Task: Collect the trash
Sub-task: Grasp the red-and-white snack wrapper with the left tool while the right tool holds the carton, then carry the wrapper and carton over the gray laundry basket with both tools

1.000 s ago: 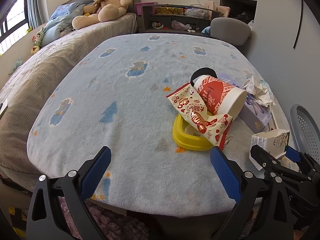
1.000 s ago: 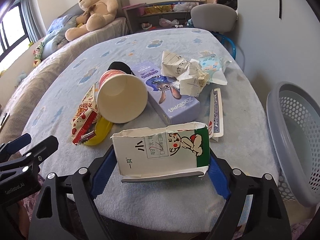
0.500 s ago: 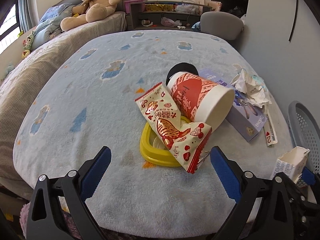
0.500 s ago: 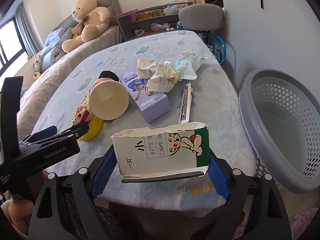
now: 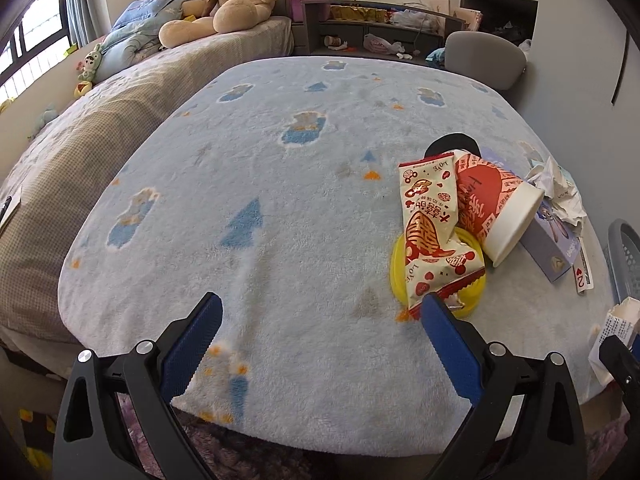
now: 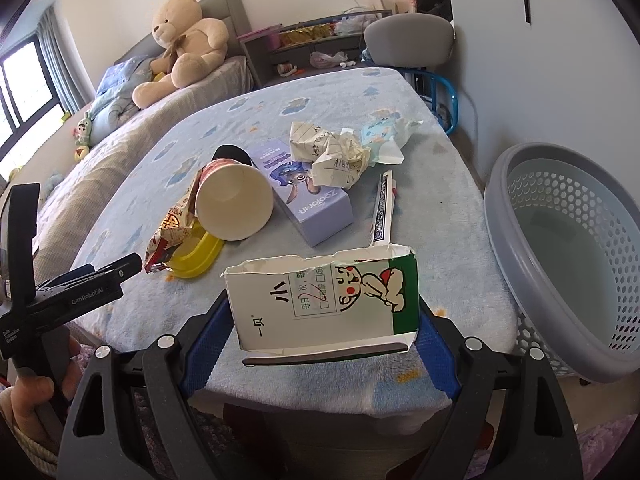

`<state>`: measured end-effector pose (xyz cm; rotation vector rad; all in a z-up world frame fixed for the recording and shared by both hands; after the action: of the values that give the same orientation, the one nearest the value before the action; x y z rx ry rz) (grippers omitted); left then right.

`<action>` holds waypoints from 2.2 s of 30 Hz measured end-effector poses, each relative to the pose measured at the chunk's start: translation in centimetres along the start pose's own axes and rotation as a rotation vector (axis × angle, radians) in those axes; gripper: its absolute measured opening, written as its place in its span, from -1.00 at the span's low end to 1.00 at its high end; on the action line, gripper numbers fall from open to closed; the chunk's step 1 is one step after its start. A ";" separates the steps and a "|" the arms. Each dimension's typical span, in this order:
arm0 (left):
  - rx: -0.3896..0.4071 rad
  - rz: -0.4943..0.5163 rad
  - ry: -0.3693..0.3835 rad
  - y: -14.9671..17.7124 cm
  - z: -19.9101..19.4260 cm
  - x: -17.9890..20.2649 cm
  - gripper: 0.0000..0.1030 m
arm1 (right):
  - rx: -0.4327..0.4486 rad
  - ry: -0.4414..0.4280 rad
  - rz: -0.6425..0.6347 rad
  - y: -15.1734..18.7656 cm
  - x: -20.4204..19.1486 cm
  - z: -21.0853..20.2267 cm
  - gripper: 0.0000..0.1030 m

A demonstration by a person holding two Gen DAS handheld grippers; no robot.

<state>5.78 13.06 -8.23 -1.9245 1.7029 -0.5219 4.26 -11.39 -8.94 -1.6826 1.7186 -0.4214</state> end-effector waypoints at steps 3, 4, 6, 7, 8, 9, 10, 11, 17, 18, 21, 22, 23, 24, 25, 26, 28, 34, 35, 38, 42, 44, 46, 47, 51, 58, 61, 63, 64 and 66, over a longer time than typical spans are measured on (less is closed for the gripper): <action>0.002 0.019 0.035 0.2 -0.9 0.0 0.84 | 0.007 -0.005 -0.003 -0.1 -0.4 -0.2 0.60; 0.002 0.023 0.058 0.0 -1.2 0.2 0.84 | 0.009 -0.006 -0.003 -0.1 -0.4 -0.3 0.60; 0.008 0.034 0.097 -0.6 -1.4 0.7 0.84 | 0.011 -0.008 -0.004 -0.2 -0.5 -0.3 0.60; 0.012 0.040 0.113 -1.2 -1.5 0.9 0.84 | 0.010 -0.009 -0.004 -0.2 -0.5 -0.3 0.60; 0.012 0.044 0.122 -1.7 -1.3 1.3 0.84 | 0.008 -0.009 -0.004 -0.2 -0.5 -0.3 0.60; 0.013 0.046 0.129 -2.3 -1.1 1.6 0.84 | 0.008 -0.009 -0.003 -0.2 -0.5 -0.3 0.60; 0.014 0.049 0.140 -2.9 -0.9 2.0 0.84 | 0.008 -0.008 -0.003 -0.1 -0.4 -0.4 0.60; 0.013 0.055 0.149 -3.4 -0.5 2.4 0.84 | 0.008 -0.008 -0.001 -0.1 -0.4 -0.4 0.60; -0.075 0.102 0.167 -4.2 3.2 4.5 0.84 | 0.012 -0.001 0.015 -0.4 0.5 -0.4 0.60; -0.083 0.101 0.167 -4.2 3.6 4.6 0.84 | 0.013 -0.001 0.020 -0.4 0.7 -0.4 0.60; -0.096 0.092 0.164 -4.1 4.5 4.6 0.84 | 0.010 0.000 0.030 -0.4 1.1 -0.3 0.60; -0.098 0.091 0.169 -4.2 4.6 4.6 0.84 | 0.010 0.000 0.032 -0.4 1.2 -0.2 0.60; -0.099 0.093 0.177 -4.1 4.7 4.6 0.83 | 0.010 0.001 0.033 -0.4 1.3 -0.3 0.60; -0.098 0.097 0.184 -4.1 4.8 4.7 0.83 | 0.009 0.001 0.035 -0.4 1.3 -0.3 0.60; -0.097 0.101 0.188 -4.1 4.8 4.8 0.80 | 0.009 0.001 0.036 -0.4 1.4 -0.2 0.60; -0.097 0.105 0.191 -4.0 4.8 4.8 0.75 | 0.008 0.001 0.036 -0.4 1.4 -0.2 0.60; -0.105 0.110 0.198 -4.0 4.9 5.0 0.30 | 0.011 0.000 0.034 -0.4 1.4 -0.3 0.60; -0.111 0.122 0.233 -3.7 4.6 5.3 -0.16 | 0.019 0.001 0.024 -0.4 1.1 -0.5 0.60; -0.106 0.123 0.235 -3.6 4.4 5.3 -0.16 | 0.020 0.002 0.024 -0.4 1.1 -0.6 0.60; -0.085 0.114 0.255 -3.4 3.6 5.0 -0.18 | 0.022 0.003 0.022 -0.3 0.9 -0.9 0.60; -0.049 0.112 0.241 -3.0 2.0 4.4 -0.19 | 0.029 0.004 0.021 -0.4 0.9 -1.3 0.60; -0.019 0.121 0.217 -2.6 0.6 4.1 -0.19 | 0.036 0.003 0.021 -0.4 0.9 -1.7 0.60; 0.018 0.137 0.187 -2.2 -1.1 4.0 -0.19 | 0.045 0.001 0.027 -0.5 1.0 -2.2 0.60; 0.033 0.144 0.180 -2.0 -1.9 4.0 -0.19 | 0.050 0.001 0.029 -0.6 1.2 -2.5 0.60; 0.081 0.168 0.200 -1.4 -5.0 5.4 -0.19 | 0.078 0.007 0.040 -0.9 2.3 -4.0 0.60; 0.121 0.240 0.331 -0.7 -8.7 13.0 -0.19 | 0.121 0.075 0.085 -1.2 7.6 -7.1 0.60; 0.117 0.295 0.386 -0.4 -9.1 17.3 -0.19 | 0.131 0.131 0.113 -1.2 11.0 -8.6 0.60; 0.107 0.325 0.417 0.0 -9.1 19.9 -0.19 | 0.138 0.175 0.125 -1.3 13.2 -9.4 0.60; 0.105 0.343 0.424 0.1 -9.1 21.2 -0.19 | 0.140 0.197 0.127 -1.1 14.3 -9.8 0.60; 0.098 0.374 0.434 0.4 -8.9 23.6 -0.19 | 0.139 0.231 0.133 -1.0 16.3 -10.4 0.60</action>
<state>3.45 -11.42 -2.60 -1.4401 2.1960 -0.9011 -0.68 -29.61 -4.86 -1.4569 1.9073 -0.6782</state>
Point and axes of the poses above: each gripper's, at about its wrist camera, not at the fingertips, and z roughly the way its jaws point, x to its right, y to its underside, the point moved 3 cm from there along z, roughly the way its jaws point, and after that the axes turned 2 degrees about x, right-handed, at the moved point
